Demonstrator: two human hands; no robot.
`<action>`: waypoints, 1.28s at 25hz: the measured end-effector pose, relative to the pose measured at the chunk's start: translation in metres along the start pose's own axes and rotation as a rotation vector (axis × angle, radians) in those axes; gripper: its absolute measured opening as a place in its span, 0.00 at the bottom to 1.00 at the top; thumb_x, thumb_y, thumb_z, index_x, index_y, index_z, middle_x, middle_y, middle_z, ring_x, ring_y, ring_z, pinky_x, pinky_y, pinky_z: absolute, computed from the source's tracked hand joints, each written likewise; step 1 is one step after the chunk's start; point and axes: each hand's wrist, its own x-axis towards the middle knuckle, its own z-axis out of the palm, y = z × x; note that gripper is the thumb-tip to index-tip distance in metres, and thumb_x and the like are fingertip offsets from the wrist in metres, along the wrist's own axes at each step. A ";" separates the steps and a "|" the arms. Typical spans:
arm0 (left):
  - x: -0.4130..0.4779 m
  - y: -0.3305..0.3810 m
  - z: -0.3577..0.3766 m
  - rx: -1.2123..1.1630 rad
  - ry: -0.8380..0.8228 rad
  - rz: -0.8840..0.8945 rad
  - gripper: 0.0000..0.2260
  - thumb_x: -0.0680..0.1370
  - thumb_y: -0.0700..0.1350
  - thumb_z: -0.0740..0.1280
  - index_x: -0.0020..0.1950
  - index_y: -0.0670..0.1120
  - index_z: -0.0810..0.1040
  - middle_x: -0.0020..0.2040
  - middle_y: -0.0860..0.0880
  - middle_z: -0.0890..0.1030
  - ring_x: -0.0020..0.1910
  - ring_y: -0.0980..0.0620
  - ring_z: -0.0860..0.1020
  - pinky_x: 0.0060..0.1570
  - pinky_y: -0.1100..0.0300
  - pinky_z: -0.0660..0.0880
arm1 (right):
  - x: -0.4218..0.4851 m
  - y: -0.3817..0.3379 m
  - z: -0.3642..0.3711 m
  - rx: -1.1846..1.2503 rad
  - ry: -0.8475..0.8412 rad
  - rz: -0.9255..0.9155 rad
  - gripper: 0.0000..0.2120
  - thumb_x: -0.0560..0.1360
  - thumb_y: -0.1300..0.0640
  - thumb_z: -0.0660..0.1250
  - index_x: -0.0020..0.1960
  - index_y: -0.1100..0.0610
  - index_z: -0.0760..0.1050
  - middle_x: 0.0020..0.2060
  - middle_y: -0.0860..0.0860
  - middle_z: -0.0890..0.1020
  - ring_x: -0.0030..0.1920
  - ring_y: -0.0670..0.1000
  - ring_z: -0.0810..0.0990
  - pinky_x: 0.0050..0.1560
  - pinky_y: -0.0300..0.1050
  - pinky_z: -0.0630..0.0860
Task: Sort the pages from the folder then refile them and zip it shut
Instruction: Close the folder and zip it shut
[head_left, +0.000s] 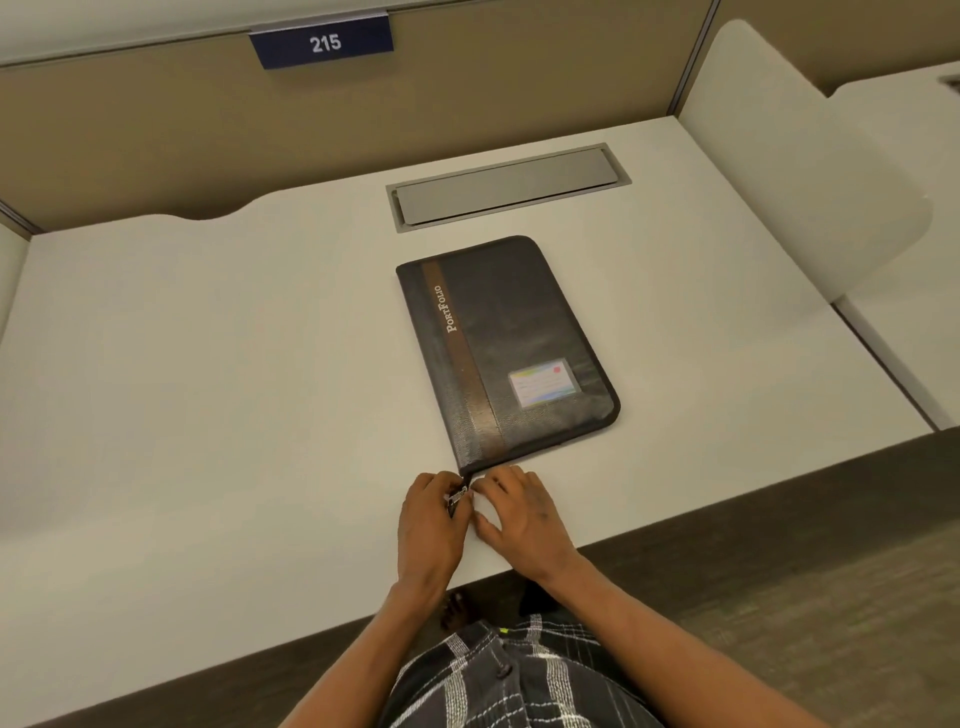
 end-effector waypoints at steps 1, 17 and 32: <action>0.002 0.001 -0.001 -0.014 -0.003 0.001 0.05 0.81 0.45 0.70 0.57 0.51 0.81 0.50 0.57 0.79 0.50 0.58 0.78 0.49 0.67 0.71 | 0.002 -0.004 0.000 0.022 -0.014 0.017 0.14 0.79 0.48 0.65 0.60 0.53 0.76 0.54 0.48 0.76 0.53 0.48 0.75 0.54 0.45 0.74; 0.009 -0.006 -0.008 -0.094 -0.049 0.009 0.06 0.81 0.43 0.71 0.57 0.47 0.85 0.49 0.56 0.84 0.47 0.65 0.80 0.46 0.75 0.71 | 0.009 -0.016 0.004 -0.018 0.074 0.096 0.08 0.82 0.51 0.61 0.52 0.53 0.77 0.45 0.47 0.76 0.41 0.46 0.74 0.43 0.44 0.74; 0.018 -0.008 -0.013 -0.064 -0.129 -0.018 0.03 0.80 0.43 0.74 0.52 0.49 0.86 0.43 0.56 0.85 0.43 0.63 0.81 0.43 0.74 0.73 | 0.012 -0.011 0.002 -0.046 0.128 0.259 0.11 0.81 0.50 0.64 0.43 0.52 0.79 0.36 0.47 0.77 0.32 0.44 0.67 0.37 0.41 0.66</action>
